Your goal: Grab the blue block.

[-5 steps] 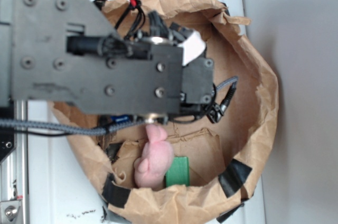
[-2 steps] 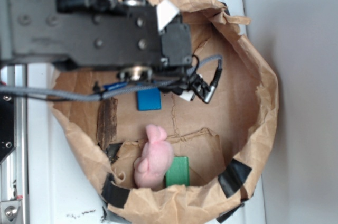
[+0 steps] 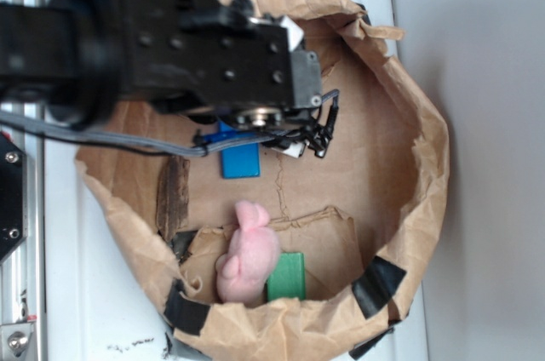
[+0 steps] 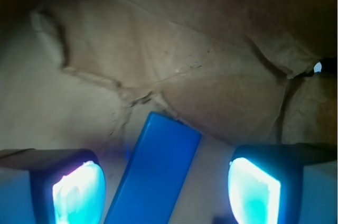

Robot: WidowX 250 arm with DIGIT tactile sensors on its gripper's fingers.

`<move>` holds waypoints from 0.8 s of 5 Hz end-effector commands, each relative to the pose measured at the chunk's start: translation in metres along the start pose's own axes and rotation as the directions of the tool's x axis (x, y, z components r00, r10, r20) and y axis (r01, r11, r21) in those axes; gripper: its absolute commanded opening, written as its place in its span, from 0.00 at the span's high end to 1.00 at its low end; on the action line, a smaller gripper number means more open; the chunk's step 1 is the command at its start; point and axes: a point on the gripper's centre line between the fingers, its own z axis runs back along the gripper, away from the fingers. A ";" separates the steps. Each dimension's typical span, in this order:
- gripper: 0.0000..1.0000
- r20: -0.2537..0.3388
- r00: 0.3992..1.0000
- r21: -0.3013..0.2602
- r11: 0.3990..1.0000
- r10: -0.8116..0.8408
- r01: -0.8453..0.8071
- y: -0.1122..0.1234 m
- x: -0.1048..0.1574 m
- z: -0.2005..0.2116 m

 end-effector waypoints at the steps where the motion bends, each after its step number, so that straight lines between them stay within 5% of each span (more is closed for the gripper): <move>1: 0.00 0.062 0.998 -0.084 0.996 -0.012 0.018 -0.019 -0.001 -0.027; 2: 1.00 0.079 0.997 -0.044 0.999 -0.001 0.004 -0.027 0.001 -0.031; 4: 1.00 0.078 0.997 -0.122 0.992 -0.014 0.023 -0.027 0.007 0.004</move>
